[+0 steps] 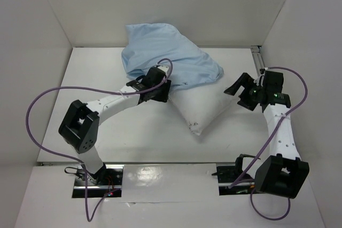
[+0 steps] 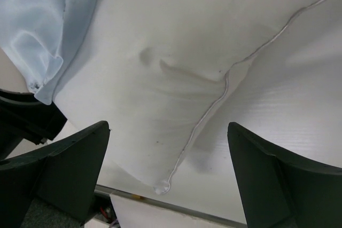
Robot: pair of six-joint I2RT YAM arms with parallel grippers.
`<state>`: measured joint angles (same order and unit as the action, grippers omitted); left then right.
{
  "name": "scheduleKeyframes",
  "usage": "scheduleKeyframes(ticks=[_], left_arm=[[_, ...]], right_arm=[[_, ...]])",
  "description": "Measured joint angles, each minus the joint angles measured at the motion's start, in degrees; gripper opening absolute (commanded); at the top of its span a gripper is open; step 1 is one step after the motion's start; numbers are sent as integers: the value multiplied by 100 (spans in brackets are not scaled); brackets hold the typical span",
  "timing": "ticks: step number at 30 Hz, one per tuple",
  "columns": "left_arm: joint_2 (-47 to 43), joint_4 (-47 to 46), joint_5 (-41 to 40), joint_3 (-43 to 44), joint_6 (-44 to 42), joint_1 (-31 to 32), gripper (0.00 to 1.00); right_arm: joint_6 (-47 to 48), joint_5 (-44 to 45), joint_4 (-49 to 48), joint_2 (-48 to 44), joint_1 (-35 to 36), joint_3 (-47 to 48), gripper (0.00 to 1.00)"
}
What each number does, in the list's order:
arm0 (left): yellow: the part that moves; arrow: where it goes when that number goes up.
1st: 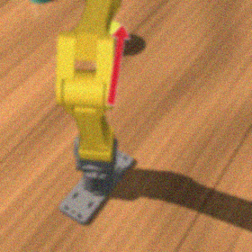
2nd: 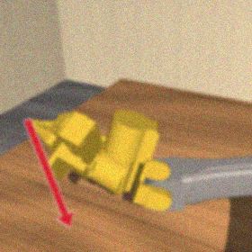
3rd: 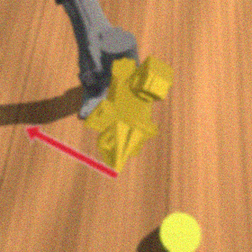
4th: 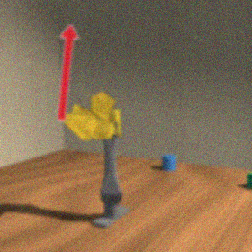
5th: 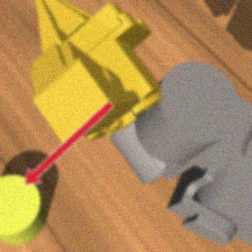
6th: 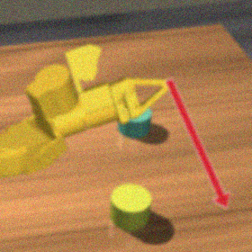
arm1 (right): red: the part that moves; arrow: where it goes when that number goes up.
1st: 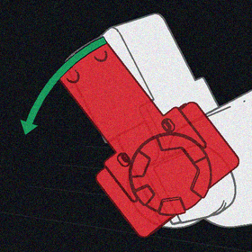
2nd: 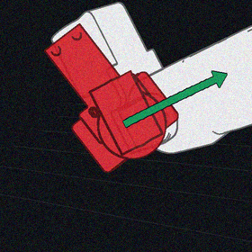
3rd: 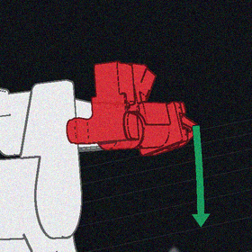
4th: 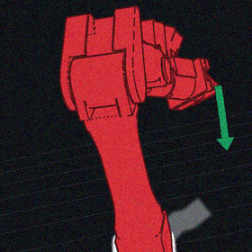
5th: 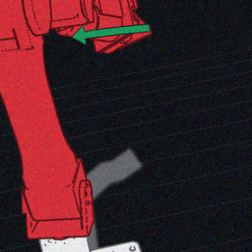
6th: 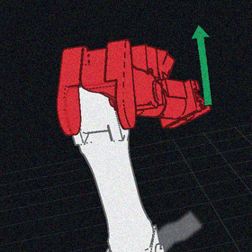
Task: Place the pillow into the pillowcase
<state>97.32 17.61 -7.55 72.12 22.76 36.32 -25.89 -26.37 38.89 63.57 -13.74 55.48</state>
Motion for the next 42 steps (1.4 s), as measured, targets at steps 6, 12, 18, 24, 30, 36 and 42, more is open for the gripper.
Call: scheduleKeyframes(ticks=[6,12,18,24,30,36,42], left_arm=[[319,-251,-28,79,-133,0,59],[601,-286,-157,295,-168,-15,40],[715,-304,-181,492,-186,-68,28],[758,-271,-205,546,-188,-68,0],[629,-61,-251,560,-184,2,0],[7,525,59,1438,-184,815,0],[-874,365,669,1810,-103,1185,0]], right_arm=[[35,-116,98,7,87,-50,98],[90,-319,120,90,887,-70,99],[-114,-260,-105,378,2044,-243,98],[-623,122,-778,1016,2601,-439,38],[-1071,284,-1082,1589,2741,-153,0],[-1279,702,-723,1676,2249,1329,0],[-1722,1228,-1873,824,2339,1167,0]])
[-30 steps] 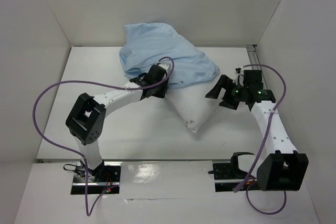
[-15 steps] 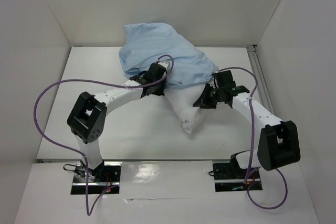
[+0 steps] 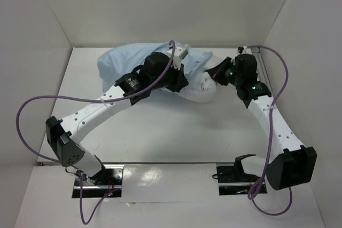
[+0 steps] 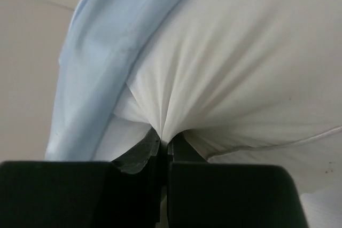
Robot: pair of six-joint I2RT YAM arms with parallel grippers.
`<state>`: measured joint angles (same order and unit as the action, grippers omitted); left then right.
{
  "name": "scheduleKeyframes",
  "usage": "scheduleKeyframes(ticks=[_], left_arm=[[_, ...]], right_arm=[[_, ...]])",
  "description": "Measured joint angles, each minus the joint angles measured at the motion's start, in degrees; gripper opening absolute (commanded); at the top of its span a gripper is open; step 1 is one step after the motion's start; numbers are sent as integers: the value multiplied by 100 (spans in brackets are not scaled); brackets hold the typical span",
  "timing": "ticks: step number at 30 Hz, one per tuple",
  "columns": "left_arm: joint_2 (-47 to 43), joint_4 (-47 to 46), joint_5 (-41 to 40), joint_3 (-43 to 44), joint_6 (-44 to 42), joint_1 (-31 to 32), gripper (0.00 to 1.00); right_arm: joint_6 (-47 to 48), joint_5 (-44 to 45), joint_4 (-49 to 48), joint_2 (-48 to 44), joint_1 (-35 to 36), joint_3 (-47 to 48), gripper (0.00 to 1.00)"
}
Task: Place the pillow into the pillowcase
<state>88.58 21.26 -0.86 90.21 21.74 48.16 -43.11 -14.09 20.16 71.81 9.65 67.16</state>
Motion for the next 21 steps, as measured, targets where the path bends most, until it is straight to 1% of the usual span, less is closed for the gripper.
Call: scheduleKeyframes(ticks=[3,5,7,9,11,14,17,19,21], left_arm=[[107,142,553,-7,208,-278,0],[334,345,841,-9,339,-341,0],[546,431,1167,-7,472,-330,0],[647,527,1432,52,605,-358,0],[704,658,1700,319,743,-560,0],[903,750,2068,1158,955,-1016,0],[1071,850,2192,2044,1126,-1392,0],[1104,1029,2245,2474,1204,-1425,0],[1141,1331,2317,2844,1309,-1320,0]], right_arm=[[-439,28,-723,-162,293,-1047,0],[-702,61,-1021,155,455,-1539,0],[-931,24,-1309,754,570,-1803,0],[-1003,0,-1471,1025,608,-1757,0],[-979,52,-1545,1106,601,-1504,0],[-828,162,-1502,1237,592,-883,0],[-728,116,-1478,1244,601,-389,0],[-691,52,-1410,1084,619,-269,0],[-634,37,-1239,807,634,-216,0]])
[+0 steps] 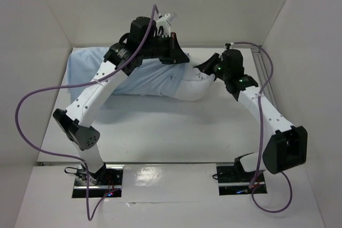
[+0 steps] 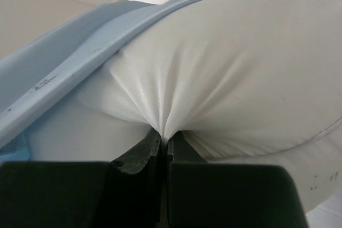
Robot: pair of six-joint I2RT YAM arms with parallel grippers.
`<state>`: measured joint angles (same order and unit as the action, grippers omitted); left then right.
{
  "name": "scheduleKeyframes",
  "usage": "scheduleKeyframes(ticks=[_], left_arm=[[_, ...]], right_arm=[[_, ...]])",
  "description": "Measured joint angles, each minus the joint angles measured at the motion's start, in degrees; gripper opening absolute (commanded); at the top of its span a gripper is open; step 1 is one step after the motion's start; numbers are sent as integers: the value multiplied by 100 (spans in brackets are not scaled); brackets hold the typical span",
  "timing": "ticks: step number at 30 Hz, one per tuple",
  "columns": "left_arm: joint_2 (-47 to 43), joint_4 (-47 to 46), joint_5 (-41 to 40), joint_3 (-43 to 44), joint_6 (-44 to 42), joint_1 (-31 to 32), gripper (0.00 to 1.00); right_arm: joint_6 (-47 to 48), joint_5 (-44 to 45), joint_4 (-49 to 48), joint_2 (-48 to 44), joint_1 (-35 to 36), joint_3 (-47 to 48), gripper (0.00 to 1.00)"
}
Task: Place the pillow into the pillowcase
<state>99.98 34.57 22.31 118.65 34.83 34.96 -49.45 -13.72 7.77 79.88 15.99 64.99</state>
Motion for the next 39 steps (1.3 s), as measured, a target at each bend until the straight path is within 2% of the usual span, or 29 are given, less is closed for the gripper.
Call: scheduleKeyframes(ticks=[7,12,16,17,18,20,21,22,23,24,26,28,30,32,35,37,39], left_arm=[[33,1137,179,1226,282,540,0],[240,1388,809,1405,616,46,0],[1314,1556,789,1585,575,-304,0],[1668,1517,721,1670,555,-345,5],[2044,1484,560,1812,501,-385,38],[2612,1333,240,2024,243,-466,66],[2769,1252,81,2052,129,-509,79],[2830,1182,-94,2020,-39,-533,97],[2822,1108,-273,1921,-221,-566,100],[2732,1021,-516,1843,-398,-586,100],[2413,894,-977,1650,-780,-588,100],[1915,870,-1397,1443,-1119,-557,100],[1318,752,-1746,1220,-1346,-525,90],[730,649,-1952,1001,-1467,-481,70],[70,485,-2345,708,-1655,-323,55],[-107,431,-2660,533,-1694,-111,58],[-107,422,-3012,282,-1698,151,67]], right_arm=[[332,15,1502,-1338,28,179,0],[612,-573,2321,-1740,66,-192,0],[715,-1167,2511,-1169,50,-800,0],[713,-1283,2505,-960,-20,-887,0],[697,-1471,2446,-695,-173,-920,0],[647,-1753,2258,-223,-544,-787,0],[601,-1884,2153,70,-754,-640,10],[544,-1958,2085,389,-911,-470,16],[483,-1971,2031,699,-1054,-258,22],[420,-1950,1910,1034,-1182,-42,41],[321,-1808,1665,1585,-1419,332,56],[291,-1578,1478,1915,-1609,601,65],[289,-1364,1375,2031,-1781,754,75],[291,-1167,1360,1982,-1910,785,78],[380,-848,1362,1746,-2087,675,81],[501,-710,1360,1384,-2149,431,81],[662,-634,1370,909,-2162,138,81]])
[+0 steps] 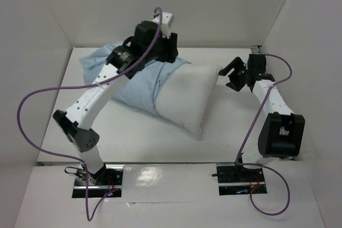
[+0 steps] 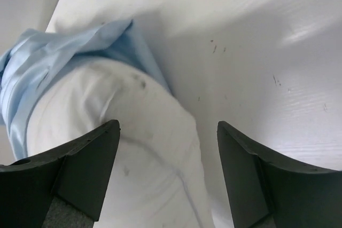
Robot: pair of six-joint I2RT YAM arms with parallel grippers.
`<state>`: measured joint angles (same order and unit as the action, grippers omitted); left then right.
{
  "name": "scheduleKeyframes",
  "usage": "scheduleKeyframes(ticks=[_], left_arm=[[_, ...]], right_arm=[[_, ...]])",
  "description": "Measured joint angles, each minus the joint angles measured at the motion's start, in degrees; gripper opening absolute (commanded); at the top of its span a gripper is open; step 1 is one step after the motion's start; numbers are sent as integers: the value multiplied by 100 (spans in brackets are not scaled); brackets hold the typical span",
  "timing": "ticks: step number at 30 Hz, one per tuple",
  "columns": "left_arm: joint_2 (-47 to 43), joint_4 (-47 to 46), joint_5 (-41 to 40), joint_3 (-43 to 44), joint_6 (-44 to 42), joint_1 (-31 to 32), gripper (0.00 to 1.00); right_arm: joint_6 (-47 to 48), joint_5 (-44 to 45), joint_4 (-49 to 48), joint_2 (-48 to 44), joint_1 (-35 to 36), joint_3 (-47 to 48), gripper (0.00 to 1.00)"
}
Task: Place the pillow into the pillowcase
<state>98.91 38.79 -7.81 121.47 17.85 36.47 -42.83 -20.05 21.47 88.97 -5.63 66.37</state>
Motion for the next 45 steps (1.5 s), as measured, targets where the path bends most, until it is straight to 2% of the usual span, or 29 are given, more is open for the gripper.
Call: scheduleKeyframes(ticks=[3,10,19,20,23,24,25,26,28,29,30,31,32,33,36,38,40,42,45], left_arm=[[321,72,-560,-452,46,321,67],[973,468,-1683,-1123,44,671,68],[970,452,-2470,-1128,50,721,56],[979,457,-2503,-1128,48,719,53],[1029,507,-2546,-1128,68,719,34],[1067,542,-2553,-1119,72,719,26],[1121,592,-2557,-1097,79,719,6],[1180,656,-2559,-1045,101,719,0],[1327,807,-2540,-887,59,719,0],[1368,887,-2461,-800,46,728,0],[1419,988,-2332,-664,42,728,0],[1443,1056,-2234,-553,42,728,0],[1462,1150,-1961,-380,35,732,0],[1502,1285,-1563,-122,46,734,0],[1696,1541,-114,1093,190,739,0],[1692,1119,1117,1587,638,695,0],[1467,17,2413,1451,1185,643,0],[1187,-957,3427,1003,1786,616,0],[1213,-1718,4404,822,2396,564,0]], right_arm=[[278,50,46,-610,96,-203,86],[702,168,280,-1419,348,-669,89],[981,-256,476,-1539,431,-879,89],[1001,-310,481,-1539,452,-879,90],[1082,-426,476,-1539,592,-938,91],[1099,-457,470,-1537,678,-986,93],[1099,-490,466,-1534,778,-1047,93],[1099,-511,452,-1528,898,-1115,93],[1062,-597,411,-1473,1154,-1224,86],[994,-634,258,-1410,1314,-1294,78],[881,-660,52,-1307,1480,-1362,46],[835,-691,-79,-1217,1596,-1377,25],[726,-734,-243,-1073,1716,-1379,8],[623,-813,-415,-876,1829,-1338,0],[376,-911,-485,-378,1897,-822,0],[208,-804,-542,-337,1827,-468,0],[11,-660,-813,-533,1840,-326,0],[-234,-350,-1410,-887,2017,-605,0],[-662,-96,-2218,-1152,2345,-1327,0]])
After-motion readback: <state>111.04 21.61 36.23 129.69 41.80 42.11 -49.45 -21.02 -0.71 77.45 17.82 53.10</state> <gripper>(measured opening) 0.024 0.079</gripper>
